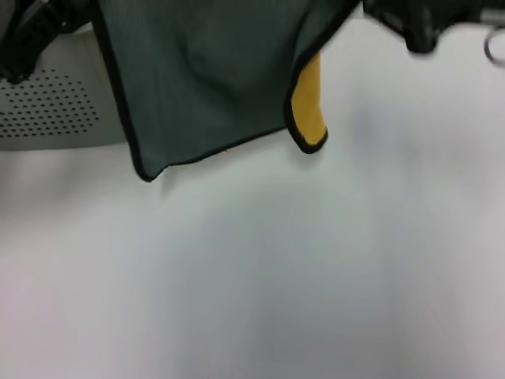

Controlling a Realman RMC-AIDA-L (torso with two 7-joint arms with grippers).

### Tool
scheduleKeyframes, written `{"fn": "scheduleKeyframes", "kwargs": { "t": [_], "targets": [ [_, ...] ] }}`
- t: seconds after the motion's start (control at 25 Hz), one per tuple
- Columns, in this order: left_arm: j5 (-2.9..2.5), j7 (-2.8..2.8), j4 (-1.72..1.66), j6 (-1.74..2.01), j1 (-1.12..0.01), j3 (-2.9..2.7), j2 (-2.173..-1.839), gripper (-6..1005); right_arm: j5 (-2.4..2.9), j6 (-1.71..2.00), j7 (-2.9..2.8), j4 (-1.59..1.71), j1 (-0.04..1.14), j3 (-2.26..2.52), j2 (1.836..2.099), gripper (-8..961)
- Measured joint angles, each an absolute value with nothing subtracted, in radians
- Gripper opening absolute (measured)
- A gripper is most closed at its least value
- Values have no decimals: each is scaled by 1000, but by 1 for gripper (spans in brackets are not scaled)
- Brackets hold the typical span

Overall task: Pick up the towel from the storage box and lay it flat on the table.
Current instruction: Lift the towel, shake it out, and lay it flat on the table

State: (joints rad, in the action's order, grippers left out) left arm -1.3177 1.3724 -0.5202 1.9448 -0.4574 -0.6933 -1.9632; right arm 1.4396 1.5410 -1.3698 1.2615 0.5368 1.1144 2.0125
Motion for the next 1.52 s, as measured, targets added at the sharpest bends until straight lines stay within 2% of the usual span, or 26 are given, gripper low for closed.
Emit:
{"fn": "scheduleKeyframes", "kwargs": {
  "t": [0.16,0.32,0.48,0.6,0.72,0.96,1.52],
  "targets": [
    [-1365,1372,-519,2020,-416,-703,-1944,13,1441,1684,-1420,1274,466,1142,2019,12],
    [-1312,1402,-574,2039,-329,-864,-1908,13,1371,1862,-1513,1352,405,1102,2016,12],
    [-1164,1459,-635,2035,-240,-1047,-1874,13,1353,1919,-1584,1360,406,1045,2007,11],
    [-1227,1461,-587,2017,-232,-1012,-1880,14,1478,1901,-1563,1185,480,1115,2008,12],
    [-1377,1425,-501,1938,-250,-924,-1893,14,1610,1806,-1461,932,601,1171,2024,12],
    [-1477,1406,-483,1728,-248,-868,-1909,14,1690,1556,-1332,702,750,1214,2017,11],
    [-1480,1365,-477,1572,-248,-766,-1932,16,1816,1413,-1292,718,826,1215,2013,11]
  ]
}}
